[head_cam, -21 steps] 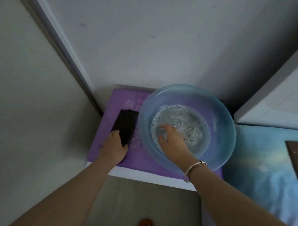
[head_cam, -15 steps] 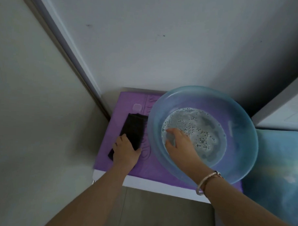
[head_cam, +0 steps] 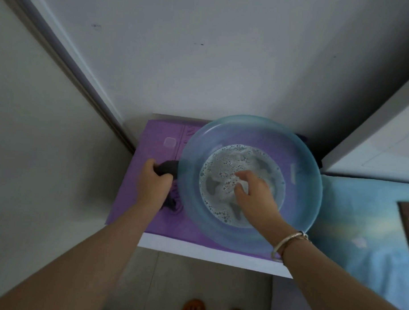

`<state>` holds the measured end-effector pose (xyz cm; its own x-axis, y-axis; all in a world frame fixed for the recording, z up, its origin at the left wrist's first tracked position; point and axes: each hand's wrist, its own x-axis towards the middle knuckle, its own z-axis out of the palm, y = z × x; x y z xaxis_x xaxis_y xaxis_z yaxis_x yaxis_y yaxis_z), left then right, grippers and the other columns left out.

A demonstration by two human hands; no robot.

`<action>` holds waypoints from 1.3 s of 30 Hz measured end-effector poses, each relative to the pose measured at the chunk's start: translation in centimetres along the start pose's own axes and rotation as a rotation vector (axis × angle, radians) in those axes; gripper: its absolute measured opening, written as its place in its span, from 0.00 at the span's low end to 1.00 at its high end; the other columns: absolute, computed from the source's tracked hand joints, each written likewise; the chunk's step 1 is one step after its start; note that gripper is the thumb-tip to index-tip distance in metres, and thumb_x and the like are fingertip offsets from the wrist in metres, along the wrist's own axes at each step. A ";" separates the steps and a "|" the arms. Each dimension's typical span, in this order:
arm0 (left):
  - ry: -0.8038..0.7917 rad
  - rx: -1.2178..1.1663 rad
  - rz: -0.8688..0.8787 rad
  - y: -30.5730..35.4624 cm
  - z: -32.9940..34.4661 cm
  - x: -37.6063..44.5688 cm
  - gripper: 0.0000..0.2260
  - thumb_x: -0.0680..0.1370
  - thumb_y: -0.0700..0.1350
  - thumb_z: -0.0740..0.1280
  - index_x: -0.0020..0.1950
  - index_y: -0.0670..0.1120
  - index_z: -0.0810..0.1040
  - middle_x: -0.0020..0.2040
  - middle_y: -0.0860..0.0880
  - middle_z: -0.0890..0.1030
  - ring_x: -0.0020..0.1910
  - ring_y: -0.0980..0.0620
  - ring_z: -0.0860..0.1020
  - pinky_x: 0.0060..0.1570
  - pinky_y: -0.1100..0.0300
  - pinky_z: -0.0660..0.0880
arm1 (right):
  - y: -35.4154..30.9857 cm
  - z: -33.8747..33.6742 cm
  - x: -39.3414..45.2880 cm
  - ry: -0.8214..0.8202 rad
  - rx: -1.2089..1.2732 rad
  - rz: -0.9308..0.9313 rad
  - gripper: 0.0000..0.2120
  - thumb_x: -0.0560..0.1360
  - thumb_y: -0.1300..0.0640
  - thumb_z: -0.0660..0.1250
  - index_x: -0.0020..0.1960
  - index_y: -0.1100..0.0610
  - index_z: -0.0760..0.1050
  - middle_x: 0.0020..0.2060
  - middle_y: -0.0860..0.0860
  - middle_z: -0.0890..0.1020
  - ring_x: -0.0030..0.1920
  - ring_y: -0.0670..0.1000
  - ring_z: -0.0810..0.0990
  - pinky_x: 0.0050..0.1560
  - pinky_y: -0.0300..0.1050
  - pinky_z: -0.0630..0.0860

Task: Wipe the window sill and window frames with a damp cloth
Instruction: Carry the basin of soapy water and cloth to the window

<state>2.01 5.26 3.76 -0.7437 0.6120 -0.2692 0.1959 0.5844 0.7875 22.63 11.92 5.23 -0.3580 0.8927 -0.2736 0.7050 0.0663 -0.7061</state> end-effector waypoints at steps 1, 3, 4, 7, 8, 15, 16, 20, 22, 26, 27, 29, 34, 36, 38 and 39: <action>-0.017 -0.033 0.012 0.7 0.0 -0.1 0.10 0.70 0.33 0.65 0.44 0.44 0.67 0.37 0.48 0.71 0.36 0.48 0.70 0.32 0.57 0.64 | 0.3 -1.0 0.0 0.029 -0.011 0.002 0.15 0.77 0.57 0.61 0.64 0.53 0.72 0.59 0.52 0.77 0.62 0.55 0.73 0.64 0.56 0.68; -0.105 -0.150 -0.031 1.7 0.1 -0.3 0.14 0.70 0.38 0.67 0.53 0.46 0.70 0.44 0.48 0.73 0.40 0.49 0.73 0.36 0.58 0.68 | 1.1 -2.8 0.0 0.113 -0.063 0.009 0.16 0.76 0.59 0.62 0.63 0.54 0.73 0.60 0.53 0.76 0.64 0.55 0.71 0.66 0.54 0.66; -0.148 -0.192 -0.060 2.1 0.2 -0.3 0.18 0.70 0.43 0.69 0.58 0.49 0.72 0.49 0.49 0.75 0.43 0.51 0.75 0.40 0.59 0.70 | 1.7 -4.0 0.1 0.168 -0.100 0.014 0.15 0.75 0.60 0.62 0.62 0.55 0.73 0.60 0.54 0.76 0.65 0.56 0.69 0.67 0.53 0.65; -0.179 -0.025 -0.030 2.5 0.7 0.0 0.26 0.65 0.63 0.71 0.57 0.51 0.78 0.54 0.51 0.79 0.51 0.52 0.78 0.55 0.55 0.75 | 3.4 -6.6 0.3 0.321 -0.169 0.090 0.17 0.74 0.61 0.63 0.63 0.58 0.72 0.61 0.57 0.74 0.67 0.59 0.67 0.68 0.52 0.61; -0.169 0.092 -0.024 2.6 0.9 -0.1 0.25 0.64 0.65 0.71 0.52 0.51 0.77 0.54 0.49 0.79 0.53 0.49 0.77 0.55 0.53 0.75 | 3.8 -7.2 0.3 0.336 -0.167 0.141 0.18 0.75 0.61 0.63 0.65 0.58 0.71 0.64 0.57 0.72 0.69 0.59 0.64 0.69 0.53 0.59; -0.125 0.343 -0.084 2.7 2.2 0.4 0.14 0.69 0.48 0.74 0.48 0.43 0.74 0.54 0.44 0.71 0.44 0.44 0.73 0.47 0.52 0.73 | 6.1 -7.7 -0.2 0.236 0.064 0.379 0.32 0.74 0.68 0.59 0.75 0.60 0.51 0.73 0.58 0.59 0.70 0.61 0.64 0.64 0.53 0.66; -0.146 0.292 -0.087 2.6 2.2 0.6 0.12 0.69 0.47 0.74 0.44 0.44 0.74 0.50 0.44 0.75 0.45 0.42 0.75 0.47 0.50 0.75 | 6.5 -7.7 -0.3 0.229 0.109 0.446 0.30 0.74 0.68 0.59 0.74 0.62 0.54 0.70 0.60 0.64 0.66 0.62 0.68 0.59 0.51 0.69; -0.170 0.102 -0.127 2.4 2.1 0.3 0.10 0.71 0.39 0.72 0.48 0.38 0.75 0.47 0.39 0.78 0.46 0.42 0.77 0.46 0.51 0.74 | 6.9 -8.0 -0.4 0.244 0.214 0.556 0.24 0.74 0.68 0.59 0.69 0.64 0.62 0.58 0.62 0.76 0.56 0.61 0.76 0.45 0.43 0.67; -0.171 -0.002 -0.150 2.5 1.5 -0.1 0.10 0.71 0.37 0.71 0.49 0.36 0.74 0.47 0.37 0.79 0.46 0.42 0.78 0.45 0.51 0.75 | 6.7 -8.0 -0.9 0.270 0.290 0.546 0.25 0.73 0.68 0.61 0.69 0.62 0.64 0.56 0.59 0.76 0.52 0.59 0.77 0.45 0.43 0.69; -0.139 -0.097 -0.102 3.6 -0.5 -1.5 0.10 0.70 0.36 0.71 0.38 0.44 0.70 0.39 0.41 0.76 0.39 0.47 0.75 0.40 0.54 0.72 | 5.4 -8.6 -2.9 0.322 0.427 0.513 0.16 0.71 0.69 0.66 0.57 0.59 0.69 0.45 0.55 0.77 0.43 0.56 0.78 0.48 0.56 0.79; -0.130 -0.107 -0.074 4.2 -1.1 -2.0 0.12 0.70 0.36 0.71 0.37 0.45 0.68 0.37 0.42 0.74 0.38 0.48 0.73 0.38 0.54 0.71 | 4.9 -9.2 -3.6 0.342 0.428 0.496 0.15 0.71 0.69 0.67 0.54 0.58 0.69 0.46 0.56 0.78 0.44 0.57 0.78 0.49 0.57 0.79; -0.158 -0.105 -0.038 6.3 -3.1 -3.4 0.11 0.70 0.35 0.71 0.39 0.44 0.69 0.36 0.42 0.73 0.36 0.49 0.72 0.36 0.57 0.70 | 3.3 -10.9 -5.3 0.368 0.396 0.467 0.15 0.70 0.68 0.67 0.56 0.61 0.70 0.48 0.58 0.78 0.46 0.58 0.77 0.48 0.52 0.77; -0.208 -0.042 0.054 11.1 -8.0 -7.1 0.10 0.69 0.38 0.72 0.37 0.42 0.70 0.36 0.42 0.75 0.37 0.45 0.74 0.37 0.54 0.71 | -0.9 -15.7 -11.3 0.424 0.415 0.428 0.18 0.66 0.60 0.64 0.56 0.60 0.73 0.51 0.59 0.80 0.50 0.62 0.79 0.49 0.55 0.77; -0.240 -0.038 0.079 13.2 -9.8 -8.6 0.09 0.69 0.40 0.73 0.40 0.41 0.73 0.39 0.41 0.78 0.40 0.43 0.77 0.43 0.49 0.75 | -2.1 -17.5 -14.0 0.449 0.514 0.406 0.13 0.69 0.63 0.65 0.54 0.56 0.73 0.53 0.58 0.80 0.51 0.63 0.80 0.51 0.58 0.79; -0.287 -0.024 0.105 15.5 -11.4 -10.4 0.08 0.69 0.40 0.73 0.40 0.44 0.75 0.41 0.41 0.79 0.43 0.42 0.78 0.49 0.44 0.77 | -3.5 -19.5 -17.2 0.467 0.616 0.419 0.13 0.73 0.68 0.63 0.54 0.54 0.72 0.55 0.57 0.79 0.51 0.63 0.80 0.51 0.62 0.78; -0.314 -0.018 0.126 16.7 -12.2 -11.6 0.07 0.69 0.40 0.73 0.40 0.45 0.75 0.41 0.41 0.79 0.43 0.41 0.79 0.49 0.43 0.78 | -4.1 -20.5 -18.9 0.474 0.652 0.430 0.14 0.74 0.69 0.62 0.55 0.55 0.72 0.55 0.57 0.78 0.51 0.63 0.81 0.50 0.61 0.79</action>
<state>6.11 1.45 26.73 -0.4808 0.8145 -0.3246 0.2601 0.4861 0.8343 39.05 3.90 26.68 0.2462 0.8815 -0.4030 0.1820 -0.4504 -0.8741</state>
